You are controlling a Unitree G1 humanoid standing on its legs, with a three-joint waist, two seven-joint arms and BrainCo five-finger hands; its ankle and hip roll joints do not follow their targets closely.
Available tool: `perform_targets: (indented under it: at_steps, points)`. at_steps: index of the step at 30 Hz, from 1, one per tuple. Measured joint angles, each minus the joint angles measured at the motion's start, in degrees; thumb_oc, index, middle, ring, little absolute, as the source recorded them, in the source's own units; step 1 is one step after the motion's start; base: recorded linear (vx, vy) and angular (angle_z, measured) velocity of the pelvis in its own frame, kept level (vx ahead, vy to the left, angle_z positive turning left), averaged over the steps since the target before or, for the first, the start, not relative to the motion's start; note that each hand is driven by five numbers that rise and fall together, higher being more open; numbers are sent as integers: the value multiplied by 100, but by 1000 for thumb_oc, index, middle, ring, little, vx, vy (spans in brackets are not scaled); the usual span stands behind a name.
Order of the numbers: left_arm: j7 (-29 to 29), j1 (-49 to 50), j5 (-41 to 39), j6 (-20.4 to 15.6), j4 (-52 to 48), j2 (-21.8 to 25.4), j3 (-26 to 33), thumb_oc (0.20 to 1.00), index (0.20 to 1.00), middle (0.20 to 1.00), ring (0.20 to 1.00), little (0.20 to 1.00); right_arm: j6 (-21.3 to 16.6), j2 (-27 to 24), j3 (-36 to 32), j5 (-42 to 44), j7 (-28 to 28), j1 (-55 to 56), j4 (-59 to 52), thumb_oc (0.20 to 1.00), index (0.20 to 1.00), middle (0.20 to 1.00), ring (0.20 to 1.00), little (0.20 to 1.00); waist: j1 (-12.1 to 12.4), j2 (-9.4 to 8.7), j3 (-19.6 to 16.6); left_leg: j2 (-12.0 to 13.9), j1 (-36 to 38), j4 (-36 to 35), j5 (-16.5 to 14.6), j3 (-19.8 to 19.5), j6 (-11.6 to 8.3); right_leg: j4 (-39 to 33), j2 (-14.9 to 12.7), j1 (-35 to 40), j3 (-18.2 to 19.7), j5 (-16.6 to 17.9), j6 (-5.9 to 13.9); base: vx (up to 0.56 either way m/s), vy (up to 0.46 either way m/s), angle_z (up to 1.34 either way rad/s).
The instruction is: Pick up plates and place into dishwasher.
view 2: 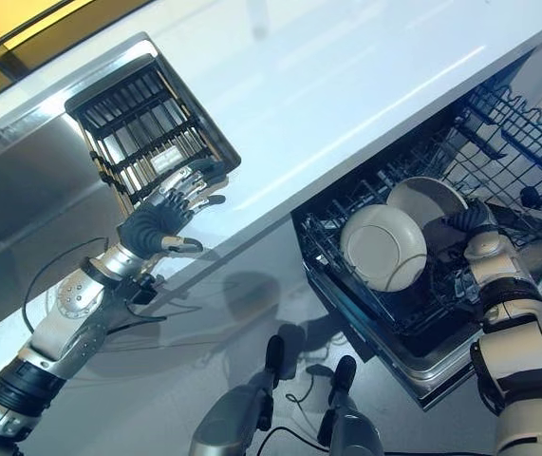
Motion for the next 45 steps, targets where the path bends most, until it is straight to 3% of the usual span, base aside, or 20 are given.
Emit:
perform_targets:
  at_steps: [4, 5, 10, 17, 20, 26, 29, 35, 41, 45]
  points:
    - [-118, -12, -57, 5, -1, 0, -1, 1000, 1000, 1000, 1000, 1000, -37, -9, 183, 8, 267, -227, 175, 200, 200, 200, 200, 200, 4, 2, 1, 1, 0, 0, 0, -2, 0, 0, -4, 0, -50, 0, 0, -28, 1, 0]
    - [-133, -27, -57, 5, -1, 0, -1, 1000, 1000, 1000, 1000, 1000, -41, -10, 185, 14, 289, -234, 189, 1000, 1000, 1000, 1000, 1000, 5, 1, 1, 1, 1, 1, 0, -3, 0, 0, -3, 2, -52, 0, 0, -25, 32, 0]
    - [-275, -105, -186, 98, -1, -30, -3, 1000, 1000, 1000, 1000, 1000, -81, 174, 99, 32, -477, -176, 174, 1000, 1000, 1000, 1000, 1000, -46, 0, 0, -18, 70, 3, 18, 5, 25, 3, -17, 71, -48, 1, -1, -14, 65, 0]
    - [-441, -107, -169, 129, -8, -379, -231, 1000, 1000, 1000, 1000, 1000, -158, 319, -708, -135, -1934, 219, -63, 1000, 1000, 1000, 1000, 1000, -55, -22, 4, -52, 389, 34, -23, 87, 45, 202, -88, 275, -19, -90, 17, 26, 138, -4]
    - [-444, -135, -159, 165, -8, -480, -429, 1000, 1000, 1000, 1000, 1000, -121, 345, -748, -215, -2174, 350, -42, 1000, 1000, 1000, 1000, 1000, -46, -153, 73, -42, 415, 625, -361, 201, 76, 798, -180, 257, 31, -395, -3, 79, 61, -19]
    - [-442, -197, -99, 283, 4, -505, -633, 1000, 1000, 1000, 1000, 1000, -156, 390, -1161, -218, -2415, 748, 4, 1000, 1000, 1000, 1000, 1000, -71, -590, 212, -113, 67, 2505, -1398, 225, 158, 3009, -675, -228, 40, -1637, -77, 47, 62, -4]
    - [-392, -197, -92, 286, 23, -511, -714, 1000, 1000, 1000, 1000, 1000, -207, 433, -1227, -157, -2551, 764, -61, 1000, 1000, 1000, 1000, 1000, -130, -602, 213, -123, -478, 3365, -1767, 257, 188, 3800, -877, -728, 49, -1945, -44, -17, 69, -6]
    - [-396, -190, -85, 265, 83, -655, -756, 1000, 1000, 1000, 1000, 1000, -370, 736, -1483, 508, -2412, 966, -99, 1000, 1000, 1000, 1000, 1000, -171, -546, 278, -183, -932, 4277, -2170, 317, 263, 4735, -1100, -1224, 253, -2310, -17, 14, 40, -4]
    - [-444, -196, -87, 274, 132, -716, -760, 1000, 1000, 1000, 1000, 1000, -402, 970, -1580, 1778, -1198, 974, 224, 1000, 1000, 1000, 1000, 1000, -198, -472, 351, -203, -1326, 4833, -2364, 311, 306, 5286, -1191, -1603, 323, -2508, -46, -1, 0, 1]
    - [-444, -196, -89, 276, 152, -720, -761, 1000, 1000, 1000, 1000, 1000, -340, 1116, -1578, 2188, -711, 1007, 454, 1000, 1000, 1000, 1000, 1000, -190, -429, 384, -216, -1391, 4954, -2413, 311, 290, 5433, -1226, -1680, 348, -2577, -50, 0, 0, 0]
